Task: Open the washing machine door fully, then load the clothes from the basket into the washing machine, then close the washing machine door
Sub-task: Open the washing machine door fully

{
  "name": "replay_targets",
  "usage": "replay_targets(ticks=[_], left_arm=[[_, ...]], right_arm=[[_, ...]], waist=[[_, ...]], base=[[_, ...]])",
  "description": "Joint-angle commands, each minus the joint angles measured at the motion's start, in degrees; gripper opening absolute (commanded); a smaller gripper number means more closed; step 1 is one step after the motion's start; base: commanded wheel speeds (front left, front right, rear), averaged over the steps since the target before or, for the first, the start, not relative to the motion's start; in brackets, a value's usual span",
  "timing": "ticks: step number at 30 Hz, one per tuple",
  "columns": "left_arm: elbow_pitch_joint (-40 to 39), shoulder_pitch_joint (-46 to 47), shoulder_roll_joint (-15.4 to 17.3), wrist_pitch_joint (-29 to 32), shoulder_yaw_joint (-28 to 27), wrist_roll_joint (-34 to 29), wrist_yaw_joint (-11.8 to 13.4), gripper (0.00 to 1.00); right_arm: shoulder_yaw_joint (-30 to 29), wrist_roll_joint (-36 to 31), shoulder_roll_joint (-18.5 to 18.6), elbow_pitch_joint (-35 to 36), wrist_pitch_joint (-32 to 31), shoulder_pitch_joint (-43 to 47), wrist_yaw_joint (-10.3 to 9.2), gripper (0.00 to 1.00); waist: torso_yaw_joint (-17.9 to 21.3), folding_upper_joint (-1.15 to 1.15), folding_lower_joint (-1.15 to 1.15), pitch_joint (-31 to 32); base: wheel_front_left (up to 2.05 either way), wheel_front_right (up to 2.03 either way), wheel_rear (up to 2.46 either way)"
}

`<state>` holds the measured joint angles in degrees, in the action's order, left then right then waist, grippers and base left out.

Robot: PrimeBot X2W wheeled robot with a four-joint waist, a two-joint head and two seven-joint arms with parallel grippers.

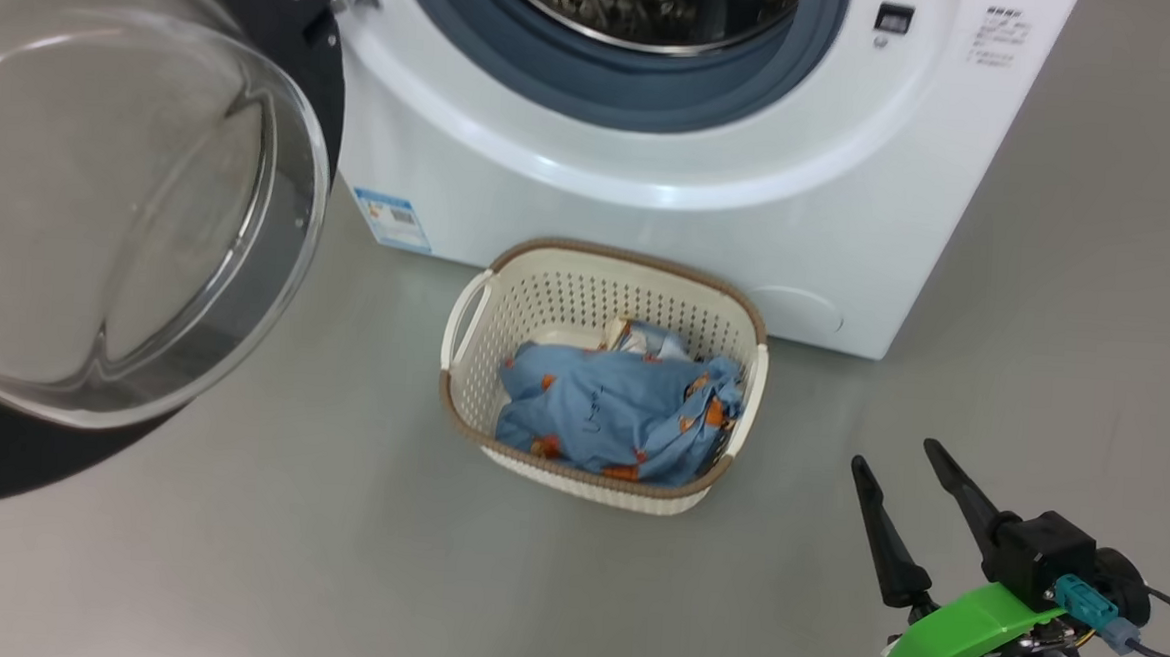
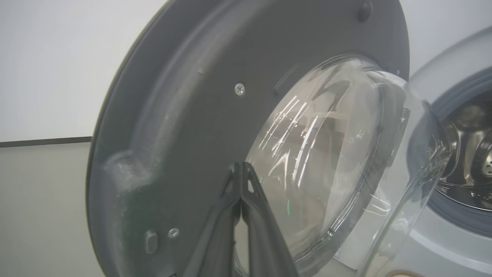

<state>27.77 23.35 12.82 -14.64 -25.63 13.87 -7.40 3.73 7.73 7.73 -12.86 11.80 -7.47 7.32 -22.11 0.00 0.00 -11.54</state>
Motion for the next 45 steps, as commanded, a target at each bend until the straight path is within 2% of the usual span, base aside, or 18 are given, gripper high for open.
replay_targets(ticks=[1, 15, 27, 41, 42, 43, 44, 45], left_arm=[[-2.1, -1.3, 3.1, -0.4, -0.4, -0.5, -0.1, 0.00], [-9.3, -13.1, -3.0, -0.4, 13.1, -1.5, -0.1, 0.00], [-14.4, -19.1, -6.8, -0.4, 18.1, -1.3, -0.1, 0.00], [-18.0, -23.4, -8.9, -0.4, 25.0, 0.7, -0.1, 0.00], [-18.1, -23.6, -9.0, -0.4, 25.3, 1.4, -0.1, 0.10], [-18.0, -23.8, -9.0, -0.4, 25.7, 2.2, -0.1, 0.48], [-18.2, -23.9, -9.1, -0.4, 26.2, 2.7, -0.1, 1.00], [-18.4, -24.0, -8.8, -0.4, 26.9, 2.8, -0.1, 1.00]], right_arm=[[1.3, 0.7, -0.6, 0.6, 1.0, -1.0, 0.17, 1.00], [0.0, 1.9, -3.5, -2.7, 3.1, 1.9, 0.17, 1.00], [-1.7, 1.8, -4.5, 0.7, 3.2, 3.4, 0.17, 1.00], [-4.6, 1.8, -4.8, 4.5, 3.2, 4.9, 0.17, 1.00], [-4.8, 1.9, -4.8, 4.7, 3.2, 5.0, 0.17, 1.00], [-4.9, 1.9, -4.8, 4.9, 3.2, 5.1, 0.17, 1.00], [-5.0, 2.0, -4.8, 5.0, 3.2, 5.1, 0.17, 1.00], [-5.0, 2.2, -4.8, 5.2, 3.2, 5.2, 0.17, 1.00]], waist=[[1.9, 0.00, 0.00, 3.4], [8.9, 0.00, 0.00, 11.9], [14.2, 0.00, 0.00, 13.5], [18.4, 0.00, 0.00, 13.8], [18.6, 0.00, 0.00, 13.8], [18.8, 0.00, 0.00, 13.8], [19.0, 0.00, 0.00, 13.7], [19.2, 0.00, 0.00, 13.7]], base=[[0.00, 0.00, 0.00], [0.00, 0.00, 0.00], [0.00, 0.00, 0.00], [0.00, 0.00, 0.00], [0.00, 0.00, 0.00], [0.00, 0.00, 0.00], [0.00, 0.00, 0.00], [0.00, 0.00, 0.00]])
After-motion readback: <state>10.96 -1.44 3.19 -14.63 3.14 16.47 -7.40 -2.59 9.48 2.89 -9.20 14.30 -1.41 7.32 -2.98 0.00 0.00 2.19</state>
